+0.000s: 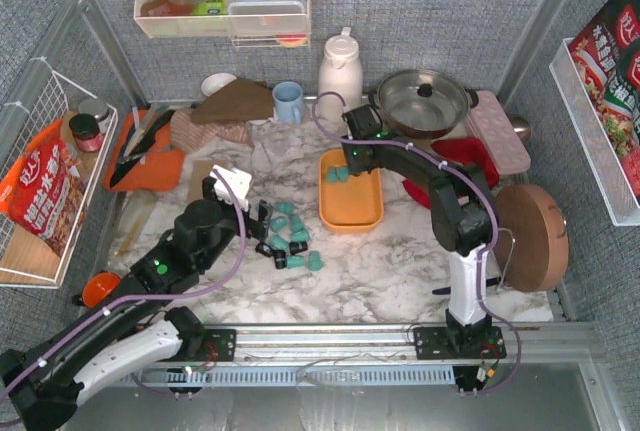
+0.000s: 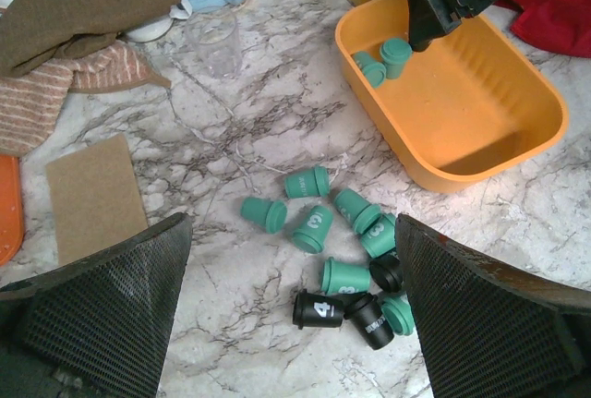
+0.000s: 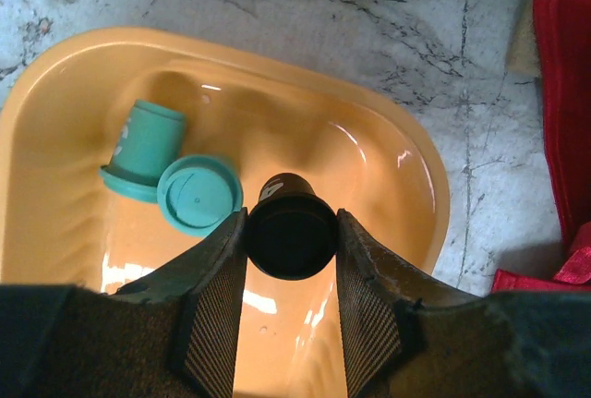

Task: Mix the coffee capsules in the storage basket

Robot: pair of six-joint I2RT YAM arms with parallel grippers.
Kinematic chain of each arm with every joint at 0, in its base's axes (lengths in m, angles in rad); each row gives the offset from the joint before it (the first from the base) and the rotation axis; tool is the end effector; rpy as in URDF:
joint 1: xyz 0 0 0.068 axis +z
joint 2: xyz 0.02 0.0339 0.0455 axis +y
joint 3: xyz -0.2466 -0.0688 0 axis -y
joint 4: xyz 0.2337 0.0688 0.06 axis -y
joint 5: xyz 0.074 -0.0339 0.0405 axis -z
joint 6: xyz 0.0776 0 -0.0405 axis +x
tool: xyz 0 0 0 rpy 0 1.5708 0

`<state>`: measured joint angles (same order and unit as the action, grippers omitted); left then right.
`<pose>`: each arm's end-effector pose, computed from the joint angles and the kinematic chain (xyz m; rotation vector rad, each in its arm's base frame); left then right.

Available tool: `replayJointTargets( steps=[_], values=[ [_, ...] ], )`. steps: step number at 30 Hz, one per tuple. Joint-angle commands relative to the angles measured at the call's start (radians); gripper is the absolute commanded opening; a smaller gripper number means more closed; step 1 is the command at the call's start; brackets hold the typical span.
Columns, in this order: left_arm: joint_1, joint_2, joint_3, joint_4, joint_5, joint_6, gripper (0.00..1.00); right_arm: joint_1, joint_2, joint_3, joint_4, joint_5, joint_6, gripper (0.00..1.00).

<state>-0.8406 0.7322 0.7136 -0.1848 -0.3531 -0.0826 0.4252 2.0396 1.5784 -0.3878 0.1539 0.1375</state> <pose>0.1635 -0.1424 0.3043 0.4127 1.7265 -0.3569 0.4303 0.1818 0.1701 -0.2757 2.3920 0.0739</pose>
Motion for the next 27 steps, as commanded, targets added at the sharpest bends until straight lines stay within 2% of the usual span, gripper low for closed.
replayJointTargets(
  steps=[1,27],
  values=[
    [0.003,0.005,-0.001,0.003,-0.006,-0.001,0.99,-0.005,0.02,0.019,0.002,0.013,0.017,0.26],
    [0.001,0.01,0.0,-0.004,0.002,-0.011,0.99,-0.02,0.047,0.053,-0.026,-0.017,0.041,0.47]
  ],
)
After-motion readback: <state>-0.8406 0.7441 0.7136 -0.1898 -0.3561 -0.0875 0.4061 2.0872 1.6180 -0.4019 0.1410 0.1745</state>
